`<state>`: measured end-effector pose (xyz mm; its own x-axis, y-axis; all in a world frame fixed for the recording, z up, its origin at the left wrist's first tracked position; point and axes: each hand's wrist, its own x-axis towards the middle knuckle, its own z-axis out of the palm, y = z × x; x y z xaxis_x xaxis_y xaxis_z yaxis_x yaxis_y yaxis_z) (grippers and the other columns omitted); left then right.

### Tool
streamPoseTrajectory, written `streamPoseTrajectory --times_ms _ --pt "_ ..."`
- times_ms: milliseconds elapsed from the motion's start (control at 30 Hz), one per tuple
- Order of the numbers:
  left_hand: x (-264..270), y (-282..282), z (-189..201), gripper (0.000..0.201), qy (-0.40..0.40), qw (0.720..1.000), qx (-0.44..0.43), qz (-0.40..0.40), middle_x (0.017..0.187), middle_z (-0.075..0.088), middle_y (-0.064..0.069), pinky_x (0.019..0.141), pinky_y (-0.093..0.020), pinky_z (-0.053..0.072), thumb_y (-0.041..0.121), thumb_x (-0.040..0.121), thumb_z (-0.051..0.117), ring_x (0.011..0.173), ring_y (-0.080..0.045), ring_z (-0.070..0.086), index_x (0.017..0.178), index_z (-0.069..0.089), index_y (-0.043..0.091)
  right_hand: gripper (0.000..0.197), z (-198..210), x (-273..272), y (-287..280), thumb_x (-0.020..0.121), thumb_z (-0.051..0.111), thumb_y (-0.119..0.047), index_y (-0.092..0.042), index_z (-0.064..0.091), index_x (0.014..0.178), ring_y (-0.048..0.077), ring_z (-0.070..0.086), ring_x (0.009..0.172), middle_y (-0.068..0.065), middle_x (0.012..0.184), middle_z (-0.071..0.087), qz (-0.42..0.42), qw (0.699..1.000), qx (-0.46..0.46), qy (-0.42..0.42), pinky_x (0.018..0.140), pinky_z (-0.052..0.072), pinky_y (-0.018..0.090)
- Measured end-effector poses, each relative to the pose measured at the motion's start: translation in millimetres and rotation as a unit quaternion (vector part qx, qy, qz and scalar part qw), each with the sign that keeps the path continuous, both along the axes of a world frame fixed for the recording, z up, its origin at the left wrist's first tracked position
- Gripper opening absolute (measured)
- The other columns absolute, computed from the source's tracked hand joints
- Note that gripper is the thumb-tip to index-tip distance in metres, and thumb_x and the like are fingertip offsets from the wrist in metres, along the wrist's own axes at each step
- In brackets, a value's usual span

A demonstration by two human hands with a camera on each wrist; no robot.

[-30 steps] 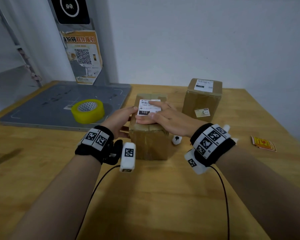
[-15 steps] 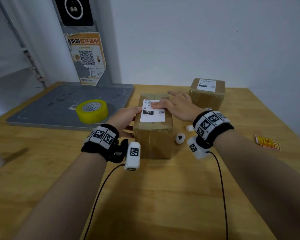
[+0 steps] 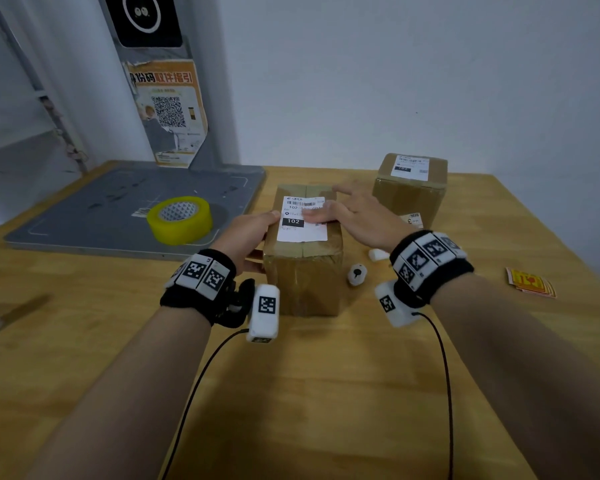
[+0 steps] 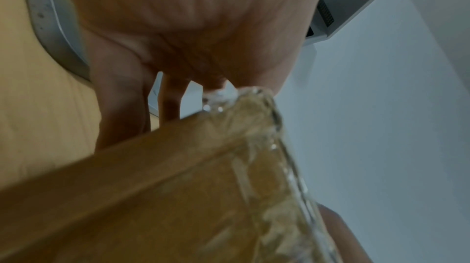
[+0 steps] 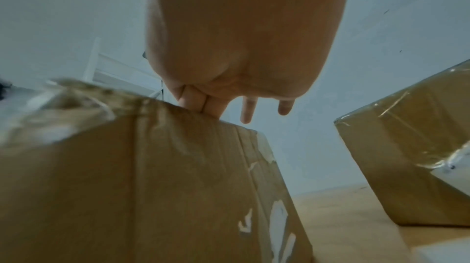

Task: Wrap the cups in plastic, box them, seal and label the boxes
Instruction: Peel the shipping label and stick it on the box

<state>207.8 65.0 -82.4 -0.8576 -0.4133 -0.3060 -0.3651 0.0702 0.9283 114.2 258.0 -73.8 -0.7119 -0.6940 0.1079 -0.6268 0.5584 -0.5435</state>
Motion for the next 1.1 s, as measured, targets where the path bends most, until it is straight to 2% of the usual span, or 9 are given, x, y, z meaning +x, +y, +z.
streamPoseTrajectory --times_ms 233,333,467,633,733,833,933,1000,1100 --pt "3 -1 1 0.021 -0.002 1.000 0.007 -0.002 0.104 0.072 -0.001 0.071 -0.040 0.058 0.045 0.102 0.057 0.093 -0.027 0.067 0.100 0.066 0.026 0.049 -26 13 16 0.111 0.032 -0.029 -0.054 0.073 0.104 -0.014 0.029 0.135 -0.055 0.115 0.054 0.044 0.992 -0.110 -0.040 0.126 0.015 0.043" --pt "4 -2 0 0.022 -0.001 1.000 0.011 -0.002 0.103 0.072 -0.001 0.071 -0.039 0.057 0.045 0.102 0.058 0.092 -0.027 0.067 0.101 0.068 0.025 0.051 -25 5 10 0.110 0.026 -0.035 -0.057 0.071 0.103 -0.003 0.033 0.140 -0.043 0.121 0.062 0.029 0.995 -0.096 0.001 0.125 0.008 0.051" --pt "5 -2 1 0.023 -0.002 1.000 0.010 -0.002 0.103 0.073 0.001 0.070 -0.039 0.057 0.046 0.102 0.058 0.094 -0.026 0.067 0.103 0.068 0.025 0.051 -17 -19 2 0.112 0.020 -0.041 -0.053 0.068 0.123 0.014 0.030 0.148 -0.021 0.148 0.055 -0.053 0.997 -0.035 0.037 0.122 0.006 0.048" --pt "6 -2 2 0.025 -0.001 1.000 0.008 -0.004 0.104 0.074 0.000 0.069 -0.038 0.056 0.048 0.101 0.058 0.094 -0.026 0.068 0.107 0.068 0.025 0.054 -20 -44 -6 0.107 0.016 -0.049 -0.052 0.064 0.131 0.015 0.036 0.148 -0.029 0.149 0.050 -0.079 0.996 -0.024 0.020 0.121 0.018 0.058" --pt "11 -3 3 0.028 -0.009 1.000 0.003 -0.010 0.109 0.074 -0.002 0.074 -0.040 0.058 0.051 0.100 0.059 0.096 -0.027 0.068 0.106 0.069 0.025 0.050 -17 -39 -6 0.112 0.021 -0.042 -0.035 0.059 0.145 0.014 0.039 0.147 -0.018 0.157 0.046 -0.043 0.998 -0.043 -0.022 0.118 0.025 0.033" --pt "17 3 9 0.036 0.009 0.993 -0.112 -0.022 0.129 0.066 -0.001 0.084 -0.044 0.054 0.053 0.097 0.062 0.105 -0.023 0.063 0.120 0.065 0.026 0.047 -17 -29 -4 0.113 0.032 -0.040 -0.027 0.045 0.156 0.015 0.046 0.141 -0.016 0.165 0.031 -0.025 0.998 -0.043 -0.042 0.111 0.040 0.028" --pt "19 28 19 0.078 0.024 0.954 -0.287 -0.081 0.146 0.052 -0.003 0.093 -0.038 0.046 0.066 0.084 0.070 0.123 -0.022 0.053 0.146 0.051 0.024 0.043 -19 -23 -2 0.110 0.044 -0.035 -0.026 0.051 0.151 0.011 0.053 0.127 -0.016 0.162 0.037 -0.036 0.989 -0.105 -0.101 0.089 0.050 0.018" --pt "18 52 21 0.091 -0.041 0.921 -0.364 -0.133 0.157 0.034 -0.010 0.109 -0.047 0.038 0.077 0.075 0.068 0.144 -0.031 0.031 0.149 0.044 0.030 0.041 -16 -20 -1 0.107 0.051 -0.034 -0.029 0.055 0.148 0.010 0.056 0.121 -0.014 0.157 0.045 -0.046 0.984 -0.121 -0.122 0.089 0.050 0.022" --pt "11 68 20 0.090 -0.096 0.899 -0.406 -0.136 0.151 0.025 -0.014 0.114 -0.064 0.028 0.071 0.071 0.071 0.145 -0.038 0.019 0.147 0.039 0.035 0.041 -12 -12 6 0.104 0.055 -0.037 -0.036 0.057 0.145 0.013 0.065 0.114 -0.011 0.146 0.056 -0.061 0.980 -0.125 -0.141 0.084 0.058 0.030"
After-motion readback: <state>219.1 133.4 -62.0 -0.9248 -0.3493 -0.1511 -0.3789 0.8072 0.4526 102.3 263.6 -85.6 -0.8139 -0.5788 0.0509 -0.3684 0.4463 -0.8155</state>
